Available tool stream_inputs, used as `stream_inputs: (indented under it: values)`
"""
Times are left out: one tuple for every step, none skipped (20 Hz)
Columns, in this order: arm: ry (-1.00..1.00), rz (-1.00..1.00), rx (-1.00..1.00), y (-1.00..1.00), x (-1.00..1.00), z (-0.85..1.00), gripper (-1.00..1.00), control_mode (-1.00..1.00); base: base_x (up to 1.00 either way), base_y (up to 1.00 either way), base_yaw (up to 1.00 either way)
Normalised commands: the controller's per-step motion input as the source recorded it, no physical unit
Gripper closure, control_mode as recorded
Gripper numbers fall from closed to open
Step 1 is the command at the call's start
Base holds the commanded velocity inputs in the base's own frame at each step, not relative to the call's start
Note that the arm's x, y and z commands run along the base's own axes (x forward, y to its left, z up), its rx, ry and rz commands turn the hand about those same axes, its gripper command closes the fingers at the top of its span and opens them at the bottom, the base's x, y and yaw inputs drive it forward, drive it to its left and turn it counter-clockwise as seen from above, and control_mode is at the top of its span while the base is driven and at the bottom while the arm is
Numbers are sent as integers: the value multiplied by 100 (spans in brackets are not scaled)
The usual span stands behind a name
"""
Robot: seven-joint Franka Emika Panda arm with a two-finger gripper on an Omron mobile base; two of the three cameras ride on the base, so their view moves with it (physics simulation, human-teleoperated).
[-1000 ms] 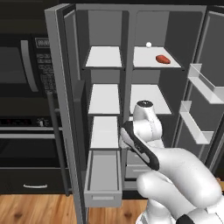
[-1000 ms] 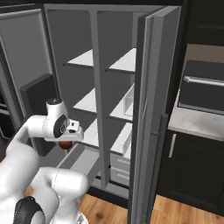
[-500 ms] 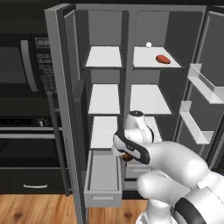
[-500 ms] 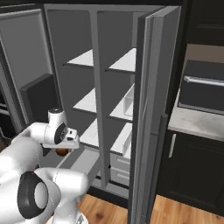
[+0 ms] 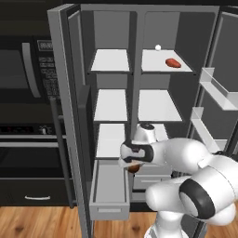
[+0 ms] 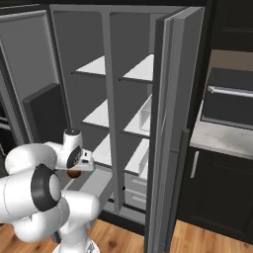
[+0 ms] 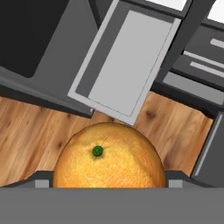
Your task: Take the sweet potato and orange from the fridge shelf and place them in the freezer drawer to begin freezing them.
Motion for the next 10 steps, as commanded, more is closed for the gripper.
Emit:
stream_inputs:
  values:
    - [0,1,0,0,29,-26,100,-100,0,0,0]
    - [0,0,0,0,31,-25,100,-100,0,0,0]
    - [1,0,-1,6,29,-19,100,-100,0,0,0]
    - [1,0,-2,1,31,-15,100,-100,0,0,0]
    - [0,1,-1,0,28,-12,100,-100,0,0,0]
    - [0,2,-1,0,27,-11,100,-100,0,0,0]
    - [0,3,-2,0,21,-14,100,-100,0,0,0]
    - [0,4,-2,0,14,-19,100,-100,0,0,0]
    - [0,4,0,0,0,-41,100,-100,0,0,0]
    - [0,4,0,0,0,-64,100,-100,0,0,0]
